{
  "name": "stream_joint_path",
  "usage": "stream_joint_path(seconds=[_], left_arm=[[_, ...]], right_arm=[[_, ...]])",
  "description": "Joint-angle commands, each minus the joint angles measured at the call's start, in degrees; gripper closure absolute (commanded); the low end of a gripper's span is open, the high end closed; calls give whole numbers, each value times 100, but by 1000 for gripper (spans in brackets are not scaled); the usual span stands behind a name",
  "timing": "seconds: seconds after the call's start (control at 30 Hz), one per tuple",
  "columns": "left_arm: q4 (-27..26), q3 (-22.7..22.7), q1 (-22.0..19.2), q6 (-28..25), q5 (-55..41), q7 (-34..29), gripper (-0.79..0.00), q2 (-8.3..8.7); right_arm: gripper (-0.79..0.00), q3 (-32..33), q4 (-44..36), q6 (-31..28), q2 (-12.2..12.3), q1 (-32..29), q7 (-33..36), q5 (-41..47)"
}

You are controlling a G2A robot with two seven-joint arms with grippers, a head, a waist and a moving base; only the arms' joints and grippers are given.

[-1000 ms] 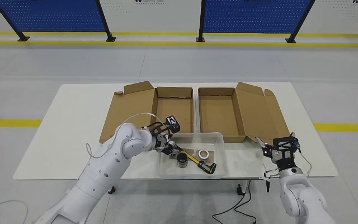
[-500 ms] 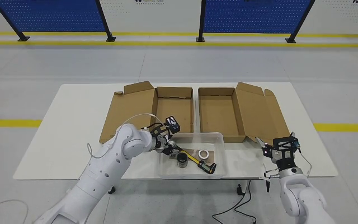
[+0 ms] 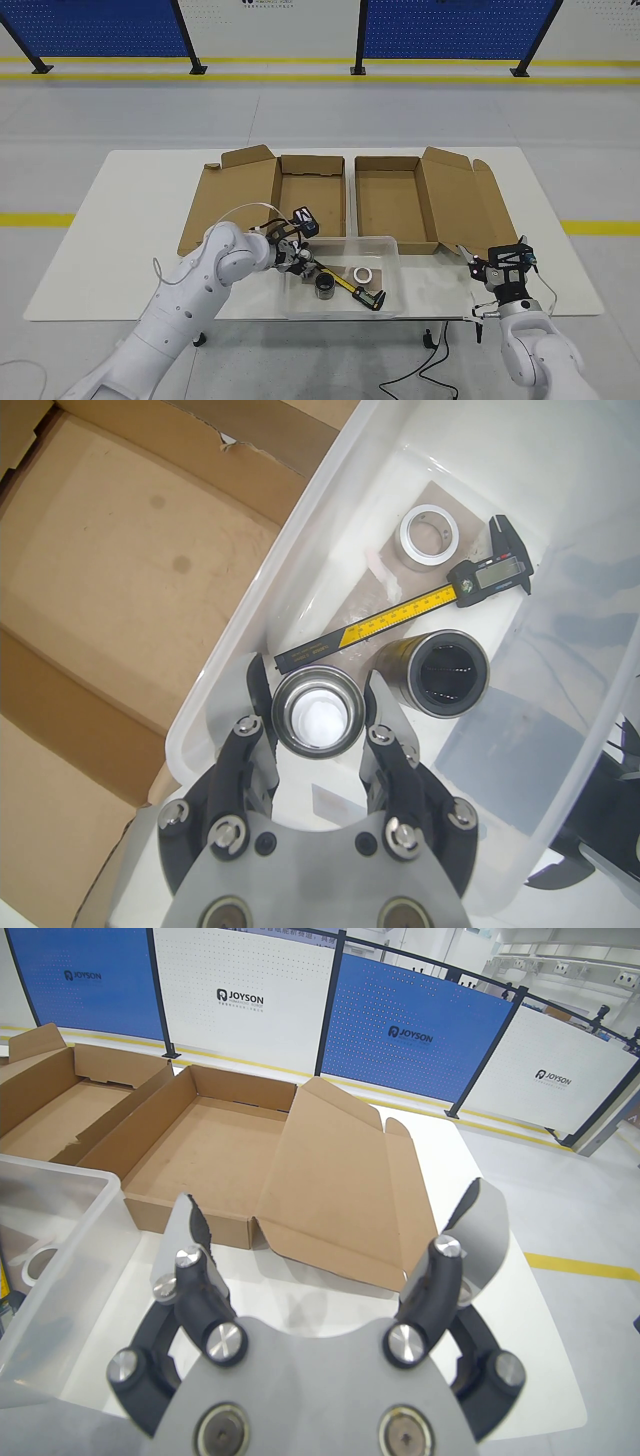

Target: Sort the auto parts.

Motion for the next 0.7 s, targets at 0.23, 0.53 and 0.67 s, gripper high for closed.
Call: stream_joint_path(seconds=[0.23, 0.53, 0.67], left_arm=[[-258, -72, 111, -12, 47, 28, -62, 49], [-942, -357, 347, 35, 96, 135, 0, 149], [-1430, -612, 500, 66, 42, 107, 0, 219]], right_arm=[[-785, 0, 0, 0, 0, 0, 0, 0], [-785, 0, 0, 0, 0, 0, 0, 0], [-785, 0, 0, 0, 0, 0, 0, 0]])
